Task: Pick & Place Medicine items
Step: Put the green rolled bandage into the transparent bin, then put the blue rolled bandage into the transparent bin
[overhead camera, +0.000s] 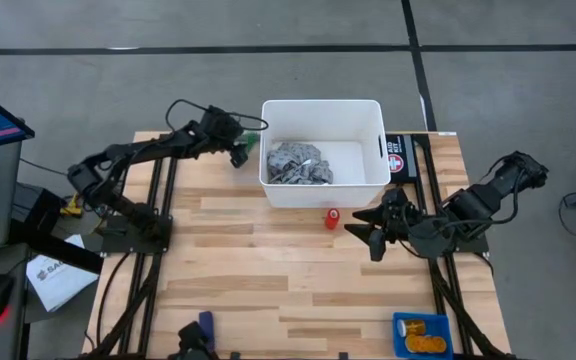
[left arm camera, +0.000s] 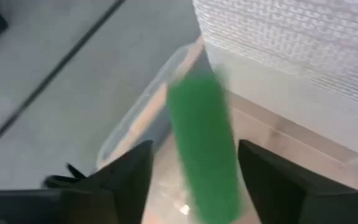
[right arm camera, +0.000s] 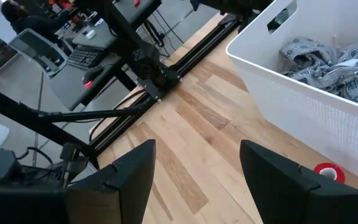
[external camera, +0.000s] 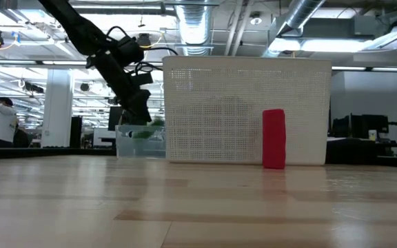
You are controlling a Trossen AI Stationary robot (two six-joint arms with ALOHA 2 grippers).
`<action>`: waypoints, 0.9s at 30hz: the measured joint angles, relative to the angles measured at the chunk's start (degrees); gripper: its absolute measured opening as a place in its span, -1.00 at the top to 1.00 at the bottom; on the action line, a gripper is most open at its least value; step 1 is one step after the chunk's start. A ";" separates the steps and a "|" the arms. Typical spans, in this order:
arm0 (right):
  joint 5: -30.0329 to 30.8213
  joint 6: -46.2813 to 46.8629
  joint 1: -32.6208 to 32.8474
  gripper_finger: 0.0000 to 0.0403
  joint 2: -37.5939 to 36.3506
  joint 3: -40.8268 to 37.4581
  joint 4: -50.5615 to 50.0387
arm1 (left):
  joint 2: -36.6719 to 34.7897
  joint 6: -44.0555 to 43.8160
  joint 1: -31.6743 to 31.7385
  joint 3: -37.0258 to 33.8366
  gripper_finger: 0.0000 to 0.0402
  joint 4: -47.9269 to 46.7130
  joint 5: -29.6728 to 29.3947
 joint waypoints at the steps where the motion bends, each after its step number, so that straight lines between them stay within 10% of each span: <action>1: -0.04 0.02 -0.21 -0.14 0.00 0.00 -0.02 | -0.18 0.33 0.00 0.00 -0.19 0.13 -0.65; 17: -0.22 -0.86 -0.33 -0.14 0.00 0.00 -0.28 | -24.40 -10.49 -9.90 0.09 -0.41 -19.19 6.33; 22: -0.68 -2.91 0.04 -0.14 0.00 0.00 -0.30 | -34.88 -16.51 -25.30 0.09 -0.40 -33.70 19.22; 27: -2.16 -3.35 1.08 -0.14 -0.01 0.00 -0.30 | -38.24 -26.21 -49.46 0.09 -0.40 -36.72 13.10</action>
